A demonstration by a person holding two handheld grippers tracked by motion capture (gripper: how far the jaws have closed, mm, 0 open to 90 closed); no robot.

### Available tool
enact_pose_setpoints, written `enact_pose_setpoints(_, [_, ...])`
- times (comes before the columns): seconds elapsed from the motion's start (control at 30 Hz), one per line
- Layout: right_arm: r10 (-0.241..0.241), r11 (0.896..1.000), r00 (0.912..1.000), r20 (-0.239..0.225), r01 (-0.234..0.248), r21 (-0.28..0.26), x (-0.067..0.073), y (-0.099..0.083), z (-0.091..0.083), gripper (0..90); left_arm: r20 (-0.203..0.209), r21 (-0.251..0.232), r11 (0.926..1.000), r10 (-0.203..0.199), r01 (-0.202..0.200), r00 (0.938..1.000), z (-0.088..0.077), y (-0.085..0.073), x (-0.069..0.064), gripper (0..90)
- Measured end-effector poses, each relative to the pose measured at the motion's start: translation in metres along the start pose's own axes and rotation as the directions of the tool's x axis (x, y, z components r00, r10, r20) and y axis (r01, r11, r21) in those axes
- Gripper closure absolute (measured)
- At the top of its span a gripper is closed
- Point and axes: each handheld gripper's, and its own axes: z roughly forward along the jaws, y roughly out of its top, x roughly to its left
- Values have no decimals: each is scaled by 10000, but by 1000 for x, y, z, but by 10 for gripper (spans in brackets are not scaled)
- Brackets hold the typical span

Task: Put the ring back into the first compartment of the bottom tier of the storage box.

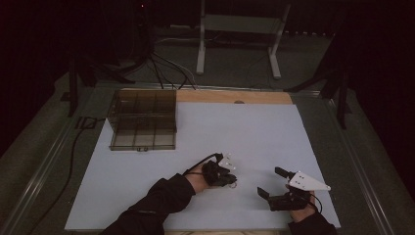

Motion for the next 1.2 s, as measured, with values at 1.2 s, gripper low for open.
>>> enact_pose_setpoints(1.2, [71, 10000, 10000, 12, -71, -23, -1, 0, 0, 0, -122, -471, 9989, 47, -52, 9999, -26, 14, 1, 900])
